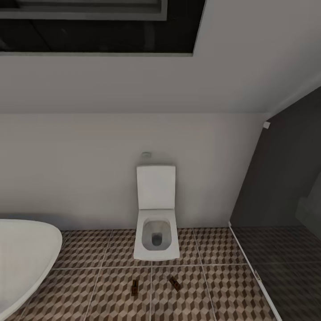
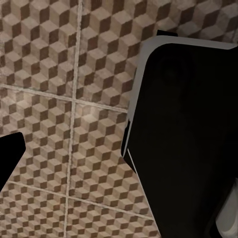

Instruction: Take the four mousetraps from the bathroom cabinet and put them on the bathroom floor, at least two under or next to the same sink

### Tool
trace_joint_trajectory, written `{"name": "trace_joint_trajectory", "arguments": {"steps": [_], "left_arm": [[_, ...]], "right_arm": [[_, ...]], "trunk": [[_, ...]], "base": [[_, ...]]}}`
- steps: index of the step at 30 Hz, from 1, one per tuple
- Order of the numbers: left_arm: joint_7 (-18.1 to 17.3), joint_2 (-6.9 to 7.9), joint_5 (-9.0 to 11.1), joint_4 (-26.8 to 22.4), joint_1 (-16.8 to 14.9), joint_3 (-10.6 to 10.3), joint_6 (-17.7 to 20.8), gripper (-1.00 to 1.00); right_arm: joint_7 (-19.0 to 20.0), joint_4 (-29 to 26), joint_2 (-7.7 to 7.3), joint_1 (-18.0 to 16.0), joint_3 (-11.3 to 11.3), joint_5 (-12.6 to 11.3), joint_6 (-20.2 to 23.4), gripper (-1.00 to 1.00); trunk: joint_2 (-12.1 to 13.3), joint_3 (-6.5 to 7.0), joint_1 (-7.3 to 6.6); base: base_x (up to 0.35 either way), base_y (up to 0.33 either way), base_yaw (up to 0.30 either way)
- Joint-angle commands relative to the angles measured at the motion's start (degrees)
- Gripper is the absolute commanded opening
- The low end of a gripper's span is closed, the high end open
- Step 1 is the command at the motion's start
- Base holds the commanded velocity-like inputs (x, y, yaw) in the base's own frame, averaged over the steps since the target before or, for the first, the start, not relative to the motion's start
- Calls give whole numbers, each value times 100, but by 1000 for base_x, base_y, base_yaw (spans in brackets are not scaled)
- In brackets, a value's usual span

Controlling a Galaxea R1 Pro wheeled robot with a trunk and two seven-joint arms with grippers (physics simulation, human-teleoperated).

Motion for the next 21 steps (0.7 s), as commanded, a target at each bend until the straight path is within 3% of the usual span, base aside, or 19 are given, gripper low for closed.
{"name": "trace_joint_trajectory", "arguments": {"steps": [1, 10, 21], "left_arm": [[1, -2, 37, 17, -8, -48, -28, 100], [1, 4, 37, 17, -8, -48, -29, 100], [1, 11, 37, 17, -8, -48, -29, 100]], "right_arm": [[-19, -6, -1, -2, 49, -43, -104, 100], [-19, -8, 0, -2, 48, -43, -832, 100], [-19, -8, 0, -2, 50, -41, -1027, 100]], "trunk": [[-12, -12, 3], [-12, -12, 3], [-12, -12, 3]], "base": [[0, 0, 0], [0, 0, 0], [0, 0, 0]]}}
